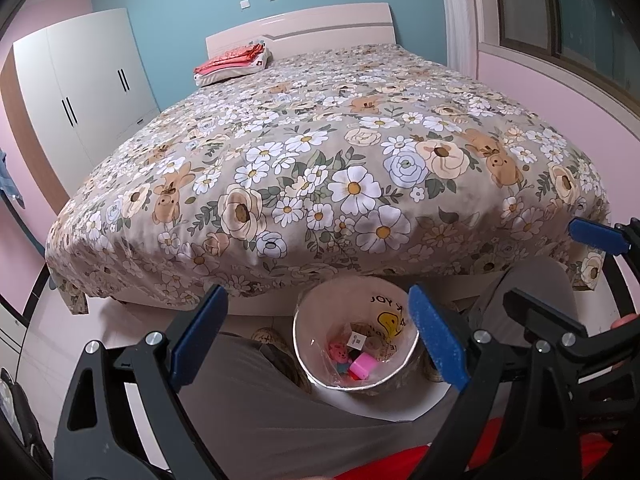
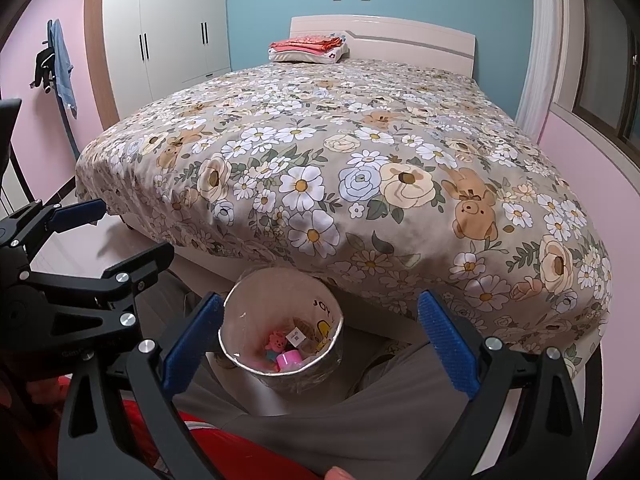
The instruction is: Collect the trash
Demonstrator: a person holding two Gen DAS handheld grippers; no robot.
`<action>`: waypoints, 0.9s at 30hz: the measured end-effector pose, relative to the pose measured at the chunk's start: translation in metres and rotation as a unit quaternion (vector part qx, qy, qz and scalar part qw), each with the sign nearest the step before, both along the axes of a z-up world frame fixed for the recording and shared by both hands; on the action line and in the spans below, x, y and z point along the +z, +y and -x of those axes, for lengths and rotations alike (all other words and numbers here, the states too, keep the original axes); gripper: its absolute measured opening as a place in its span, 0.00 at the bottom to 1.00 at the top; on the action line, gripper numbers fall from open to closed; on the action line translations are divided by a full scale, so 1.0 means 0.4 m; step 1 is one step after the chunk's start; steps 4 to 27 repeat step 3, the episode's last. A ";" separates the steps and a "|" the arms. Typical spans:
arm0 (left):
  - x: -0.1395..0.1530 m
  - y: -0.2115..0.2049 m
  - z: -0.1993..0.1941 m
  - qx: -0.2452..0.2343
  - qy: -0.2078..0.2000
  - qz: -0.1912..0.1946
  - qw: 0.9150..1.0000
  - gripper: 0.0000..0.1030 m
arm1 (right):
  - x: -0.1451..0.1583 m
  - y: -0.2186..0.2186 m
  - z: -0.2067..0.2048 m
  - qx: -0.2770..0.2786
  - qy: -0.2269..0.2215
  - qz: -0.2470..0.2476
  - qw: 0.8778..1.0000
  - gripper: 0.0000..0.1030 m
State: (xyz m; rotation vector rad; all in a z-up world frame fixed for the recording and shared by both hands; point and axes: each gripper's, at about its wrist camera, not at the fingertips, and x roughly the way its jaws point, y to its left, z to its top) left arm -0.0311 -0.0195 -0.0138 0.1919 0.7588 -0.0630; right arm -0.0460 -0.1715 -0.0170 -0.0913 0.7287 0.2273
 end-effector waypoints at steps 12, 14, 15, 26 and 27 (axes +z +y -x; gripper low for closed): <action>-0.002 0.004 0.000 0.001 0.004 0.002 1.000 0.87 | -0.003 0.001 0.002 0.001 0.002 -0.001 1.000 0.96; -0.002 0.004 0.000 0.001 0.004 0.002 1.000 0.87 | -0.003 0.001 0.002 0.001 0.002 -0.001 1.000 0.96; -0.002 0.004 0.000 0.001 0.004 0.002 1.000 0.87 | -0.003 0.001 0.002 0.001 0.002 -0.001 1.000 0.96; -0.002 0.004 0.000 0.001 0.004 0.002 1.000 0.87 | -0.003 0.001 0.002 0.001 0.002 -0.001 1.000 0.96; -0.002 0.004 0.000 0.001 0.004 0.002 1.000 0.87 | -0.003 0.001 0.002 0.001 0.002 -0.001 1.000 0.96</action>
